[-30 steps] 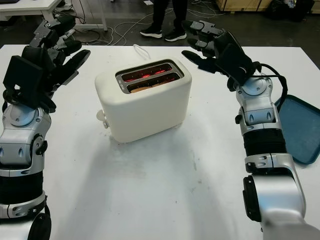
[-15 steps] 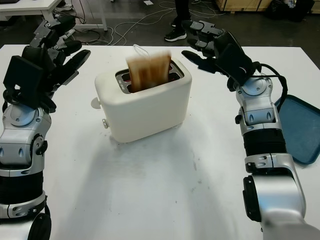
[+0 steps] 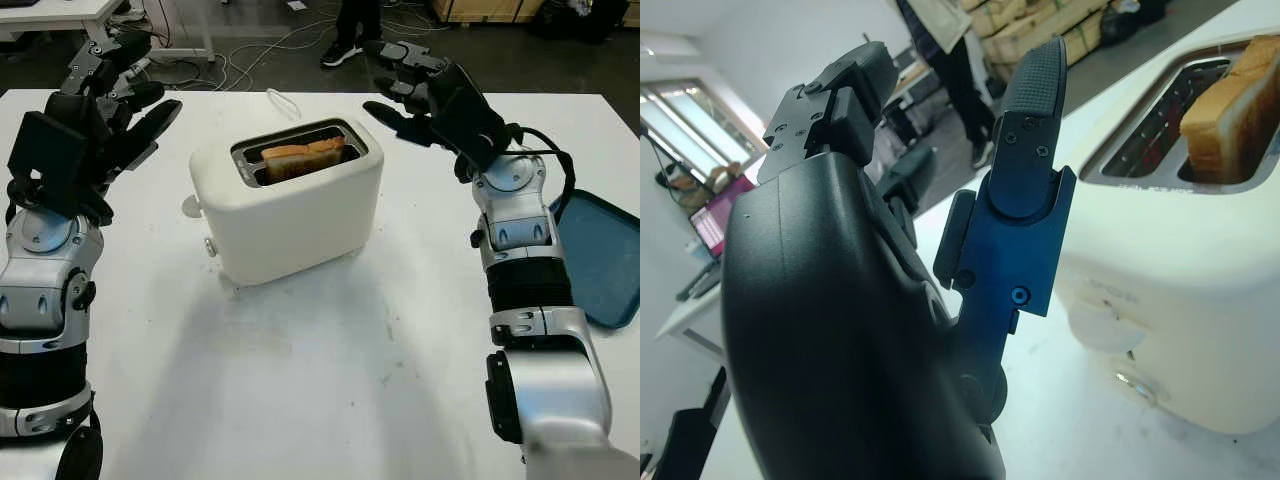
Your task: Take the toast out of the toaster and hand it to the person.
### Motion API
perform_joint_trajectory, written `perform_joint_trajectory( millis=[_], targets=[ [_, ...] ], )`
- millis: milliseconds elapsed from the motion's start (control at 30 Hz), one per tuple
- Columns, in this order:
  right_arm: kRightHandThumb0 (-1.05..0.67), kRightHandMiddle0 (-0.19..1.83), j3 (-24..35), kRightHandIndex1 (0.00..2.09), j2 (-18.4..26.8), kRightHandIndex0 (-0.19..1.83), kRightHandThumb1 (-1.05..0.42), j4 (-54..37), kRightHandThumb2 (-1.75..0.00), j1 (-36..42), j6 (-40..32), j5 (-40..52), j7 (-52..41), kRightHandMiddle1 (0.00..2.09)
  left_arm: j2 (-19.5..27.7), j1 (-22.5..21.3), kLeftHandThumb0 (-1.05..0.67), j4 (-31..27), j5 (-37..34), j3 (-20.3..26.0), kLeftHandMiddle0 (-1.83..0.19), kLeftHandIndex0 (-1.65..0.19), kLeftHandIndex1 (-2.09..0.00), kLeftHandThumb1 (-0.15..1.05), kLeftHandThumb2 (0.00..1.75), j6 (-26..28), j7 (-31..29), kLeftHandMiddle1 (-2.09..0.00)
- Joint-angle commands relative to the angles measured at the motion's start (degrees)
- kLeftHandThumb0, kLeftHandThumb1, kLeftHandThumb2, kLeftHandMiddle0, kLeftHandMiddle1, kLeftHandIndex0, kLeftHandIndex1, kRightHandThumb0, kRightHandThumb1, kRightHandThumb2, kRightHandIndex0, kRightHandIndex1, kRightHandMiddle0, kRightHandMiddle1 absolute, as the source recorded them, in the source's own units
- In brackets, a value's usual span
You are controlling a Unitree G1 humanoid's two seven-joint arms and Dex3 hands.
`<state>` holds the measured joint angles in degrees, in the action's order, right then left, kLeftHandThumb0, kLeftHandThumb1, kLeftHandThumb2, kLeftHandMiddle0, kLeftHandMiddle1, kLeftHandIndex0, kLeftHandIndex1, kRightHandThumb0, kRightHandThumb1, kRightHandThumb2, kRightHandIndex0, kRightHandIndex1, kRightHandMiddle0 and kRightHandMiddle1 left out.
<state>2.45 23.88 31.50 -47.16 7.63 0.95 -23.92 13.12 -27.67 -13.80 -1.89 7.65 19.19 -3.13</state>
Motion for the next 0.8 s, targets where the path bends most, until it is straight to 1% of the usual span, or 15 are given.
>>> perform_joint_trajectory(
  millis=[0, 133, 200, 300, 367, 433, 500, 667, 733, 767],
  targets=[
    [-0.58, 0.52, 0.8, 0.1, 0.33, 0.54, -0.84, 2.51, -0.03, -3.29, 4.26, 0.25, -0.16, 0.06, -0.07, 0.43, -0.5, -0.37, 0.11, -0.11, 0.0, -0.1, -0.61, 0.92, 0.06, 0.29, 0.16, -0.9],
    [-0.59, 0.68, 0.22, 0.2, 1.31, 0.72, -0.7, 5.3, 0.0, -8.24, 7.13, -0.36, -1.16, 0.13, -0.17, 0.46, -0.5, -0.26, -0.06, -0.06, 0.0, -0.1, -0.61, 0.92, 0.05, 0.19, 0.11, -0.89],
    [-0.6, 0.75, -0.87, 0.25, 1.37, 0.79, -0.67, 5.59, 0.0, -10.33, 8.77, -1.45, -1.56, 0.16, -0.23, 0.5, -0.51, -0.19, 0.11, -0.13, 0.0, -0.1, -0.61, 0.92, 0.05, 0.08, 0.24, -0.89],
    [-0.67, 0.83, -4.5, 0.32, 1.94, 0.85, -0.66, 4.54, 0.0, -12.52, 12.62, -7.02, -0.12, 0.18, -0.16, 0.61, -0.51, -0.27, 0.36, -0.22, 0.0, -0.1, -0.61, 0.92, 0.05, 0.07, 0.34, -0.89],
    [-0.62, 0.89, -7.07, 0.57, 1.6, 0.8, -0.65, 3.72, 0.0, -13.99, 14.37, -10.26, 0.05, 0.18, -0.21, 0.63, -0.52, -0.45, 0.3, -0.15, 0.0, -0.1, -0.61, 0.92, 0.05, 0.28, 0.4, -0.9],
    [-0.59, 0.95, -9.23, 0.7, 1.06, 0.8, -0.63, 2.25, 0.0, -14.55, 14.33, -12.99, 0.23, 0.2, -0.29, 0.62, -0.51, -0.71, 0.0, 0.01, 0.0, -0.09, -0.61, 0.92, 0.05, 0.7, 0.36, -0.89],
    [-0.58, 0.98, -12.19, 0.74, 1.37, 0.82, -0.64, 0.78, -0.01, -14.65, 15.58, -17.49, 1.17, 0.21, -0.14, 0.61, -0.51, -0.8, 0.23, -0.01, 0.0, -0.09, -0.61, 0.92, 0.05, 0.82, 0.43, -0.88],
    [-0.61, 1.02, -17.72, 0.67, 1.51, 0.87, -0.65, 0.39, 0.0, -15.39, 19.77, -25.61, 2.88, 0.17, 0.41, 0.51, -0.5, -0.81, 0.71, -0.02, 0.0, -0.09, -0.6, 0.92, 0.06, 0.81, 0.34, -0.86],
    [-0.64, 1.04, -19.1, 0.73, 1.22, 0.86, -0.64, 1.46, 0.0, -15.87, 21.39, -27.78, 4.09, 0.16, 0.39, 0.37, -0.5, -0.71, 0.42, 0.18, 0.0, -0.08, -0.6, 0.92, 0.07, 0.81, 0.23, -0.85],
    [-0.67, 1.05, -19.81, 0.85, 1.19, 0.81, -0.65, 2.08, 0.0, -16.17, 22.21, -28.99, 4.78, 0.14, 0.37, 0.31, -0.5, -0.68, 0.36, 0.24, 0.0, -0.08, -0.6, 0.92, 0.07, 0.79, 0.23, -0.85]
  ],
)
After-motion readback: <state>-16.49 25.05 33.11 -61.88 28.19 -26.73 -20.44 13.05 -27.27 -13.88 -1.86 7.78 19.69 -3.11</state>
